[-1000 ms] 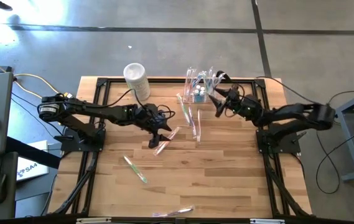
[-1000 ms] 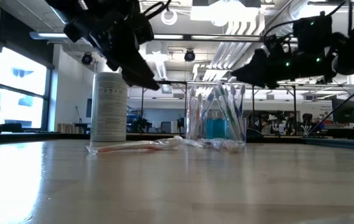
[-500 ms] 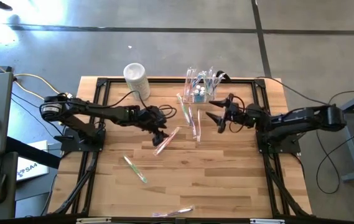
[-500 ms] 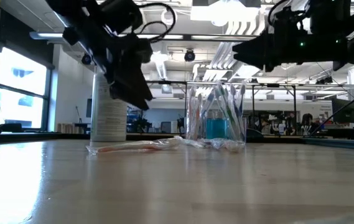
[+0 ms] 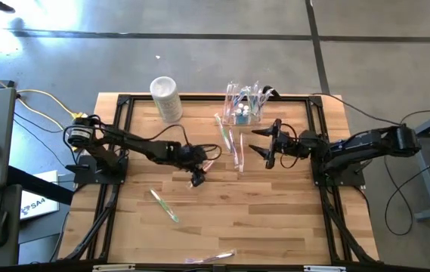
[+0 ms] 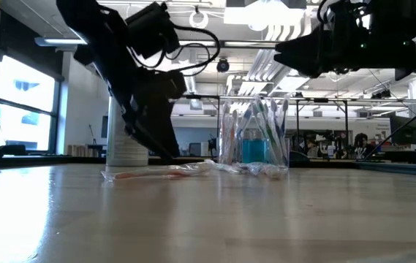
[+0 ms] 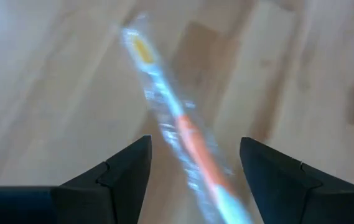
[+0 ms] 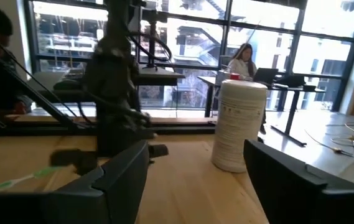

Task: Pick & Place toothbrushing station
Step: Put the orange toothbrush into the transparent organizer, then put the green toothbrush into the transparent organizer

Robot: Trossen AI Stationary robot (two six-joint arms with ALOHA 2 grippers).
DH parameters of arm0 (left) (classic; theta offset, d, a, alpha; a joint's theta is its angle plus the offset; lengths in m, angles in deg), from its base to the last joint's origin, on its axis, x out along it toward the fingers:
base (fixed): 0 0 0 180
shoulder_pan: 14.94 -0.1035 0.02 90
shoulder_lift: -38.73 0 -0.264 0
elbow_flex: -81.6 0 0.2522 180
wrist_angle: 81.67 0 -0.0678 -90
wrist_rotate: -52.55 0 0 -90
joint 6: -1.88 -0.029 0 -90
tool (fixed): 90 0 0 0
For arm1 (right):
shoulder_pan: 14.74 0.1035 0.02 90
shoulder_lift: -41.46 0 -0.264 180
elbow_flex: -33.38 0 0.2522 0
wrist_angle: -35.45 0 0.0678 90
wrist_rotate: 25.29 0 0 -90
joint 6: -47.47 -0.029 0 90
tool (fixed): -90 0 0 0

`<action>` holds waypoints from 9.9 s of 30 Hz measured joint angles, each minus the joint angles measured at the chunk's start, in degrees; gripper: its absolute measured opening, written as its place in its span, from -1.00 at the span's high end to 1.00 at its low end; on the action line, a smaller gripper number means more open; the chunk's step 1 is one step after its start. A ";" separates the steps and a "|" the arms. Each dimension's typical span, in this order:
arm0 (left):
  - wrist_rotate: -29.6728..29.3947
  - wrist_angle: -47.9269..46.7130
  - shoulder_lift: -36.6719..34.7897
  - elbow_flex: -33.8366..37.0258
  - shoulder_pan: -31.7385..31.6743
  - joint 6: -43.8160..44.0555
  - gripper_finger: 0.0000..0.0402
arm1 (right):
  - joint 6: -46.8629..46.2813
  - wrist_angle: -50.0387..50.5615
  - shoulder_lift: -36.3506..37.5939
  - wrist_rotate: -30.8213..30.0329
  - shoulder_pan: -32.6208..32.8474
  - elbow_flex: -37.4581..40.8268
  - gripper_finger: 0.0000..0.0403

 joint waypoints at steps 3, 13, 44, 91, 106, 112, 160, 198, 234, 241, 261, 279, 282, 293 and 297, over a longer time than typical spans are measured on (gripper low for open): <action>-1.97 0.12 1.61 0.00 -0.19 0.21 -0.19 | 0.50 -0.58 0.01 0.02 1.53 0.00 -0.27; -5.03 3.07 8.34 -0.31 0.00 0.36 -0.19 | 3.23 -2.25 -0.02 0.13 5.49 0.00 -0.27; -27.20 -20.03 -2.94 -11.82 -0.28 -17.79 0.97 | 2.73 -3.23 -0.04 -0.92 18.69 -0.02 -0.27; 8.57 78.26 23.43 -12.33 -25.60 -14.02 0.96 | -17.25 -4.57 -8.71 -10.70 43.40 -0.02 -0.27; 8.27 77.36 32.61 -19.80 -27.95 -7.97 0.95 | -16.22 -15.44 -15.62 -10.79 43.97 -0.04 -0.27; 3.81 75.80 32.61 -19.80 -27.89 -6.57 0.94 | -15.11 -15.60 -15.62 -10.97 43.97 -0.04 -0.27; 6.68 69.69 32.64 -19.76 -26.03 -3.28 0.21 | -12.07 -15.53 -15.60 -10.49 42.31 -0.07 -0.27; 27.93 34.24 6.58 -19.65 -18.27 -30.31 -0.03 | -12.46 -15.08 -15.58 -10.29 43.60 -0.07 -0.27; 0.47 -51.53 2.48 -19.69 35.81 0.76 -0.03 | -1.62 -17.51 -15.58 -16.11 33.89 -0.07 -0.27; -0.54 -54.37 10.54 -19.69 36.59 1.41 -0.03 | -1.50 -17.87 -15.58 -10.63 29.34 -0.07 -0.27; -3.39 -56.70 16.53 -19.77 35.61 -9.08 0.67 | -1.92 -18.57 -15.58 -2.80 24.32 -0.07 -0.27; -18.19 -70.59 10.17 -23.62 35.39 -2.81 0.98 | -9.17 -17.31 -15.58 -2.95 24.34 -0.08 -0.27; -25.04 -68.08 6.20 -26.54 35.37 -4.84 0.98 | -10.93 -16.83 -15.58 -2.93 24.36 -0.09 -0.27; -23.95 -15.42 -10.53 -18.45 26.06 -27.85 0.98 | -3.56 -17.52 -15.58 -3.63 29.91 -0.30 -0.27; -8.18 9.26 -10.76 -10.95 20.09 -30.13 0.98 | 1.15 -17.44 -15.58 -8.15 32.09 -1.86 -0.27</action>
